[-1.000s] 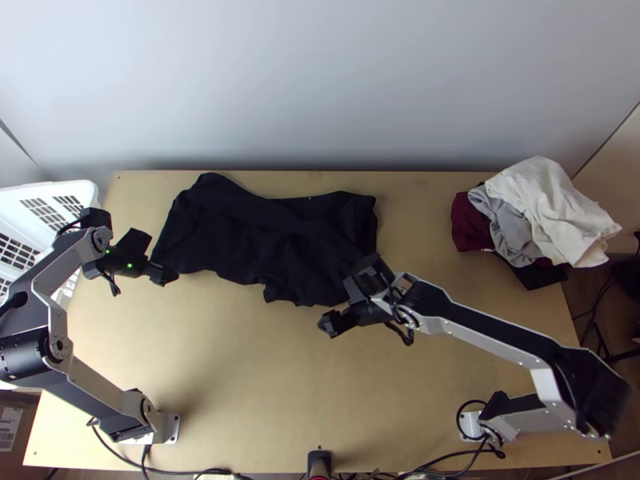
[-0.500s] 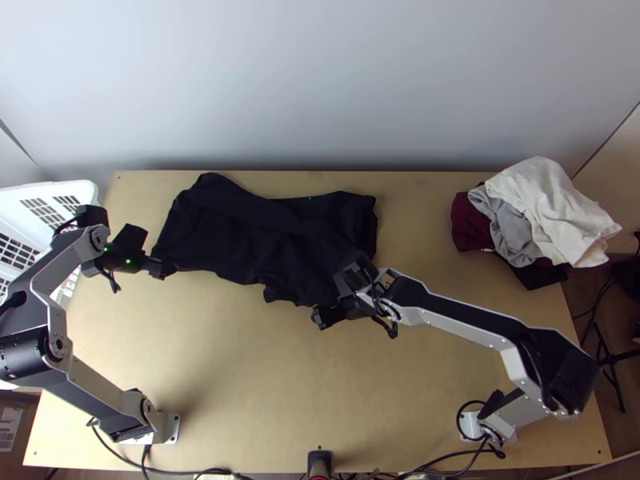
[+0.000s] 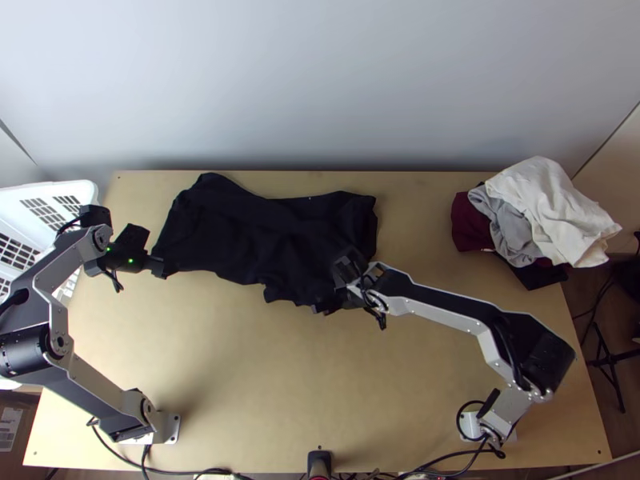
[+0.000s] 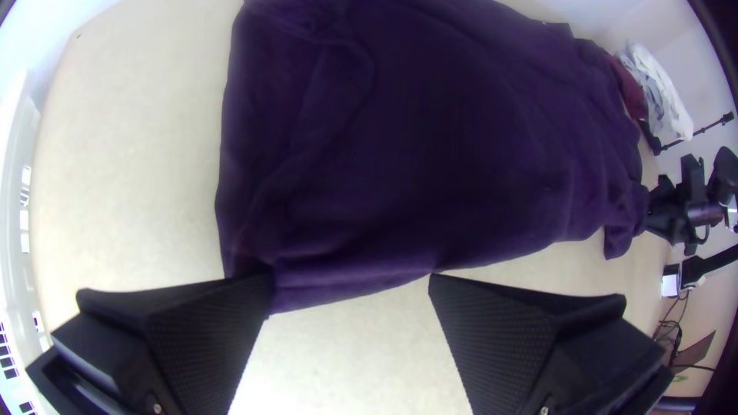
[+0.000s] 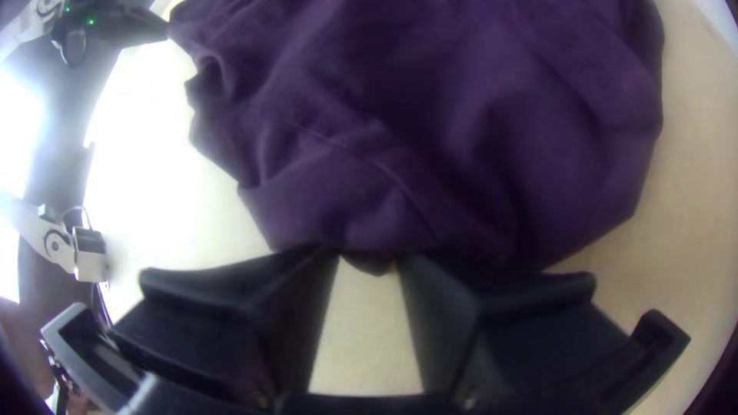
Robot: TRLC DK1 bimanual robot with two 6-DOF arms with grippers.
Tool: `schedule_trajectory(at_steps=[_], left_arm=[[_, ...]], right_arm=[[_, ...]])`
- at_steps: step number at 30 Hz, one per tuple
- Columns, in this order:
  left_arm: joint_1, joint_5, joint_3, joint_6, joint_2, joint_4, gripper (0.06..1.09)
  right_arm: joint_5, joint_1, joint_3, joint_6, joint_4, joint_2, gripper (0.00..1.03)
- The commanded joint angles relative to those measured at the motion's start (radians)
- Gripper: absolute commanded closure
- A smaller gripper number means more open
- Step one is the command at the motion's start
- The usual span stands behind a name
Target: Fold the t-shirt
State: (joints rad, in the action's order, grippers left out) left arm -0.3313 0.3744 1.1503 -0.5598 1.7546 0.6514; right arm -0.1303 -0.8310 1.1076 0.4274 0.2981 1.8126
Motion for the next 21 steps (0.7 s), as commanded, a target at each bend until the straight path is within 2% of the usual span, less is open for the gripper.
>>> schedule_trajectory(at_steps=[1,7,16,21], left_arm=[[0.0,0.0,0.003,0.005,0.02,-0.013,0.11],[0.0,0.0,0.015,0.021,0.029,-0.026,0.11],[0.002,0.0,0.035,0.054,0.036,-0.024,0.11],[0.011,0.0,0.034,0.067,0.031,-0.022,0.11]], right_arm=[[0.023,-0.008,0.043,-0.047,0.022,0.024,1.0],[0.003,-0.046,0.041,-0.073,0.142,-0.096,1.0],[-0.163,-0.072,0.147,-0.075,0.424,-0.309,1.0],[-0.247,-0.074,0.135,-0.15,0.521,-0.349,1.0]])
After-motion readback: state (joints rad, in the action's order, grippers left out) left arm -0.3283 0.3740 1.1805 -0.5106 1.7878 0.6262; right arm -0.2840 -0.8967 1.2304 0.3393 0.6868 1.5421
